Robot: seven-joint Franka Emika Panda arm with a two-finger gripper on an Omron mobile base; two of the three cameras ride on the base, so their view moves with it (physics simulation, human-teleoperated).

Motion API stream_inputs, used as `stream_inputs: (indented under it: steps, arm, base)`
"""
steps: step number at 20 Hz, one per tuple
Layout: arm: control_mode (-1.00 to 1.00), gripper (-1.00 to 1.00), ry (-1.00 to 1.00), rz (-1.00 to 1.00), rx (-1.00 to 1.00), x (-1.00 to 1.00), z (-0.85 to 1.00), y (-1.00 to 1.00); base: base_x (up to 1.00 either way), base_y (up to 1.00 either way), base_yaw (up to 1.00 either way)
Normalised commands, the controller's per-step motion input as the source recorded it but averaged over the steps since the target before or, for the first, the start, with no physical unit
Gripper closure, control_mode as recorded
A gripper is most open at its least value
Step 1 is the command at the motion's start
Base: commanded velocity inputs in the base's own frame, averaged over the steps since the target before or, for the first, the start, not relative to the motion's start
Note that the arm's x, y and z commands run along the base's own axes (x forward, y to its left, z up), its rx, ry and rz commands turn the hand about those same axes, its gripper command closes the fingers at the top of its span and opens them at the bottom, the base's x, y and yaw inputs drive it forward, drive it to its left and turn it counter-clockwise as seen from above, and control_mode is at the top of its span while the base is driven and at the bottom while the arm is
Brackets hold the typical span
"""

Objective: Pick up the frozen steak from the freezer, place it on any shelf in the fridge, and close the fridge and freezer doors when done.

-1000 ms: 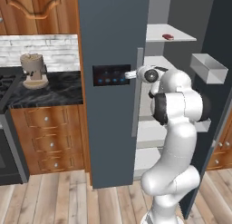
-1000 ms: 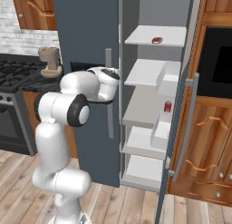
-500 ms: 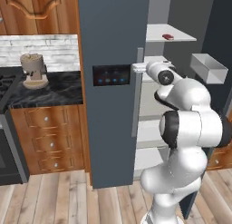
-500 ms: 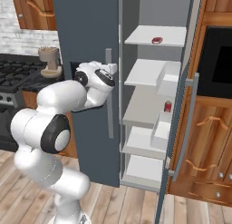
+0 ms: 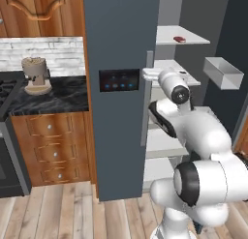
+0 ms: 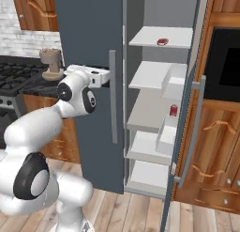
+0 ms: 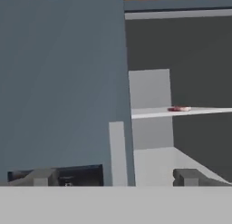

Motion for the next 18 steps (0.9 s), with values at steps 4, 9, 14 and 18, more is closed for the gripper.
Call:
stream_inputs:
  steps: [4, 9, 14, 18]
  arm:
    - [-1.0, -1.0, 0.18, 0.0, 0.1, -1.0, 1.0, -0.32]
    - [-1.0, -1.0, 0.23, 0.0, 0.05, -1.0, 0.75, -0.45]
    - [-1.0, -1.0, 0.05, 0.09, -0.05, -1.0, -0.55, -0.27]
    - [-1.0, -1.0, -0.03, 0.14, 0.0, -1.0, -0.42, -0.45]
  base:
    - [0.0, 0.0, 0.0]
    - [0.0, 0.0, 0.0]
    - [0.0, 0.0, 0.0]
    - [0.0, 0.0, 0.0]
